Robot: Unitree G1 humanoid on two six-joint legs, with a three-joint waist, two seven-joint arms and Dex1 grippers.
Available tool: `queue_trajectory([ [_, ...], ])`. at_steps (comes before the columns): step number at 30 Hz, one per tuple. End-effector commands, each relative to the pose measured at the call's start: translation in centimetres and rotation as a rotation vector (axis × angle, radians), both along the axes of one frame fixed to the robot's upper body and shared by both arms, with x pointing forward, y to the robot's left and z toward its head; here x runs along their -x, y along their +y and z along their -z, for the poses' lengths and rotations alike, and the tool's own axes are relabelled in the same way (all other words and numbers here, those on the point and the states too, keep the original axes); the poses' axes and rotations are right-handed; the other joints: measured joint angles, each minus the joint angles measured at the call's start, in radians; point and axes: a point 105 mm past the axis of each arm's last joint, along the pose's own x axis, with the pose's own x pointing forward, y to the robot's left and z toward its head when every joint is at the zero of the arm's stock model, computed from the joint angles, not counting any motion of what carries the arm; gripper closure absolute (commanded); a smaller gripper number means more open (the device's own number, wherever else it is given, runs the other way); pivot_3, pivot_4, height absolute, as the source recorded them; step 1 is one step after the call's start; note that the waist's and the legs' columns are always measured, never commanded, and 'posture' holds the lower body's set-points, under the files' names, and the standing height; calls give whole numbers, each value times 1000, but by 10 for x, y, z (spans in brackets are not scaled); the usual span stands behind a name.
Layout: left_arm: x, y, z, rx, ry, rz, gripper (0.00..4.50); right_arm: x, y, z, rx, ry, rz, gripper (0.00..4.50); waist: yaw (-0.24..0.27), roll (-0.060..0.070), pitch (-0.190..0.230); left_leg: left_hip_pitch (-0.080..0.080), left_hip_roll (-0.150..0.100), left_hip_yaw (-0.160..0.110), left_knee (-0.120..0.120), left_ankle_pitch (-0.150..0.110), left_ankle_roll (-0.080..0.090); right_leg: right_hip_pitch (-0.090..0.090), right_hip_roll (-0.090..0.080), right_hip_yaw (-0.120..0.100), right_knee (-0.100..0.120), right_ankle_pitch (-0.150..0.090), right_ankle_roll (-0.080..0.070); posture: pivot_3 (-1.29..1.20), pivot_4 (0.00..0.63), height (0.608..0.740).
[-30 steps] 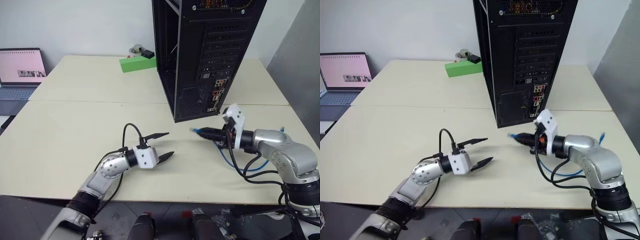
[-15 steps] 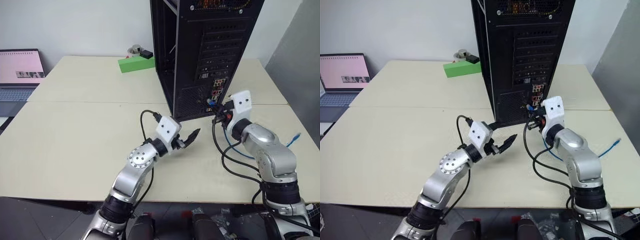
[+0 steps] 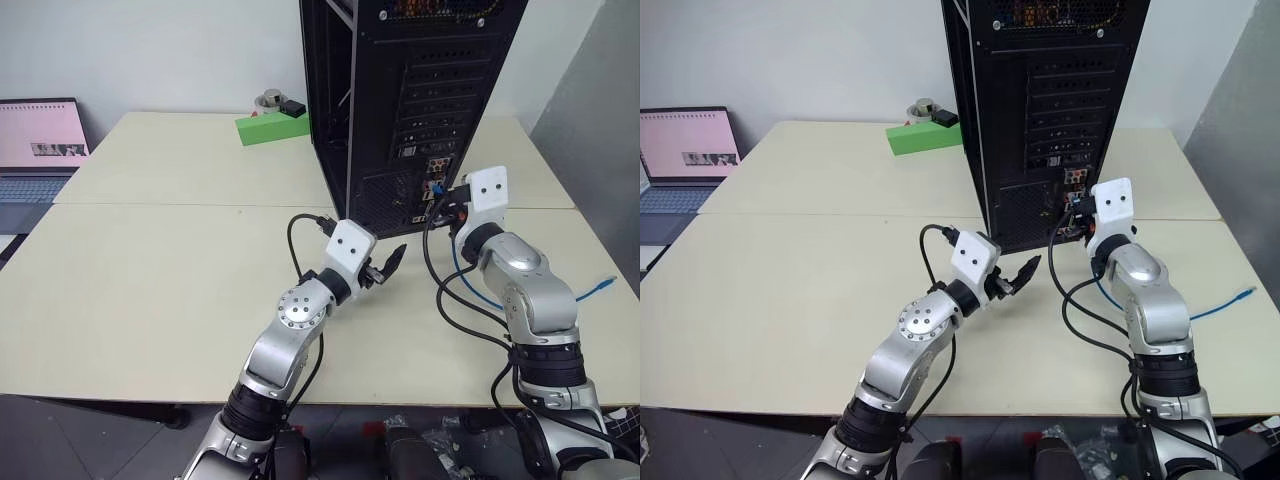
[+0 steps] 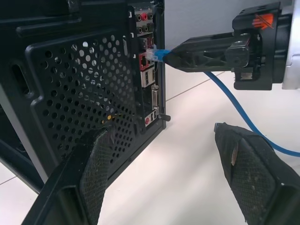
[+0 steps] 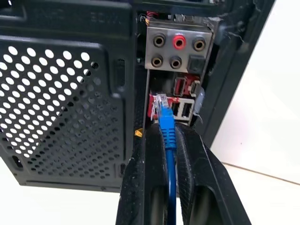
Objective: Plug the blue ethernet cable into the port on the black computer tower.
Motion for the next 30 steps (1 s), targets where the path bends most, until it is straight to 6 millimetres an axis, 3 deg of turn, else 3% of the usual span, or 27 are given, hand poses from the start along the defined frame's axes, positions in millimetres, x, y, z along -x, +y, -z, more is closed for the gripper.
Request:
queue_trajectory([
  [1,0,-1,-13,14,-45,-3,893,-1,3,-16,-4,-66,-12,4500,0,0,0,0,0,0,0,0,0,0,0,0,0,0,0,0,150,740],
  [30,-1,-2,-15,-1,-82,-11,893,-15,2,-21,55,-25,-7,4500,-10,0,0,1,0,1,0,0,0,0,0,1,0,0,0,0,150,740],
])
